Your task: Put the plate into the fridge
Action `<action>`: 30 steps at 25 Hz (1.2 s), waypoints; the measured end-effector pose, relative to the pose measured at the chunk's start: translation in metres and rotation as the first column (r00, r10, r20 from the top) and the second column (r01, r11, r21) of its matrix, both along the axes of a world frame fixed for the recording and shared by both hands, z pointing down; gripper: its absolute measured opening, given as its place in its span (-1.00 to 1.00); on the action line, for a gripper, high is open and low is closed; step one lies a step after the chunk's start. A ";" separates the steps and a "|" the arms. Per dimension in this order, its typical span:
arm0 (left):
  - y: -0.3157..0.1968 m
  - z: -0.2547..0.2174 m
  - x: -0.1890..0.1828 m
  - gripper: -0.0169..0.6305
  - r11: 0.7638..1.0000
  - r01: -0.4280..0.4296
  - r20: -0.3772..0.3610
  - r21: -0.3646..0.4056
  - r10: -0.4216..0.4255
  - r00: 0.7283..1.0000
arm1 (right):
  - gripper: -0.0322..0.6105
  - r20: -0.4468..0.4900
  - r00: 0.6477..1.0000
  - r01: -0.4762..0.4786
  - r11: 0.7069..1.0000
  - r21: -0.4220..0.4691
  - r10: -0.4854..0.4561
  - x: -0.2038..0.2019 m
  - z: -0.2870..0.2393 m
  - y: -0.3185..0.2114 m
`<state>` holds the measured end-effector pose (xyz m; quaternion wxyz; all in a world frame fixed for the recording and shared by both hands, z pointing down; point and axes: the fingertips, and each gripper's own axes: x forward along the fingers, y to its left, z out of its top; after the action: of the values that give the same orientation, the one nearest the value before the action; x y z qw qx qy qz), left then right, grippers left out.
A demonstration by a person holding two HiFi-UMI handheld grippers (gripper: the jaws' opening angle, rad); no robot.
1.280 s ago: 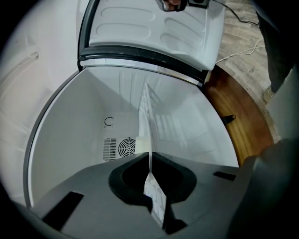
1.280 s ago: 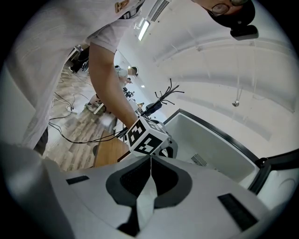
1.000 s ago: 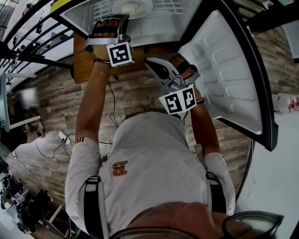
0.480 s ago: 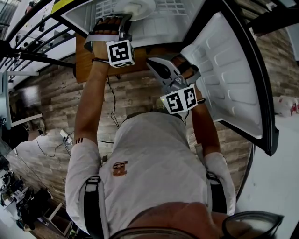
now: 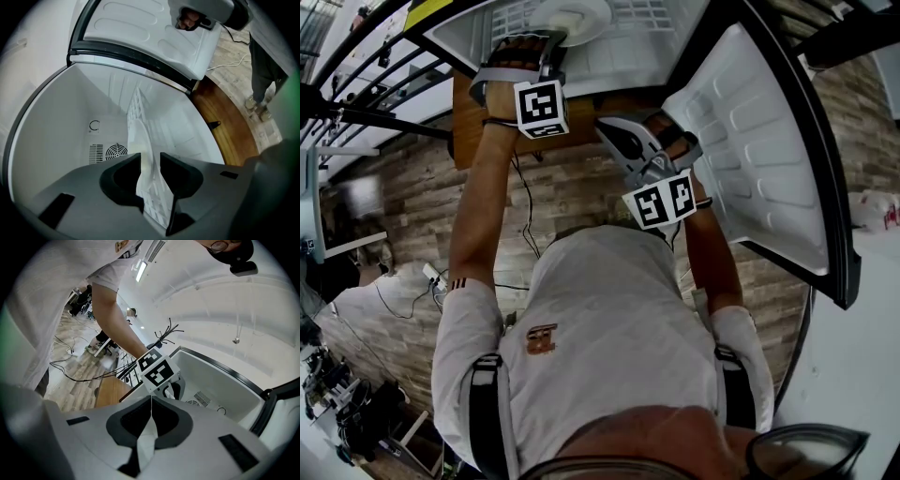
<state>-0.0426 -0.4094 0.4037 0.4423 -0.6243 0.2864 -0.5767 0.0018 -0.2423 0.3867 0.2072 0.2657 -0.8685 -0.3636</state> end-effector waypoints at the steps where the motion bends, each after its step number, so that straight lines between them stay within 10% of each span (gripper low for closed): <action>1: 0.000 0.000 0.000 -0.53 1.000 0.000 0.000 0.001 0.000 1.000 | -0.79 -0.001 1.000 -0.001 1.000 -0.001 0.001 0.000 0.000 0.000; 23: 0.044 -0.013 0.013 -0.56 0.984 -0.052 -0.185 0.169 0.084 0.979 | -0.79 -0.029 1.000 -0.011 0.999 -0.032 0.010 -0.007 0.010 0.007; 30: 0.073 -0.015 0.029 -0.80 0.978 -0.096 -0.317 0.185 0.152 0.936 | -0.79 0.001 1.000 -0.025 0.999 -0.041 0.025 -0.007 0.005 0.009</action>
<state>-0.0141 -0.3367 0.3889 0.4744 -0.6896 0.3633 -0.4093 -0.0056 -0.2336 0.3922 0.2165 0.2725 -0.8725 -0.3429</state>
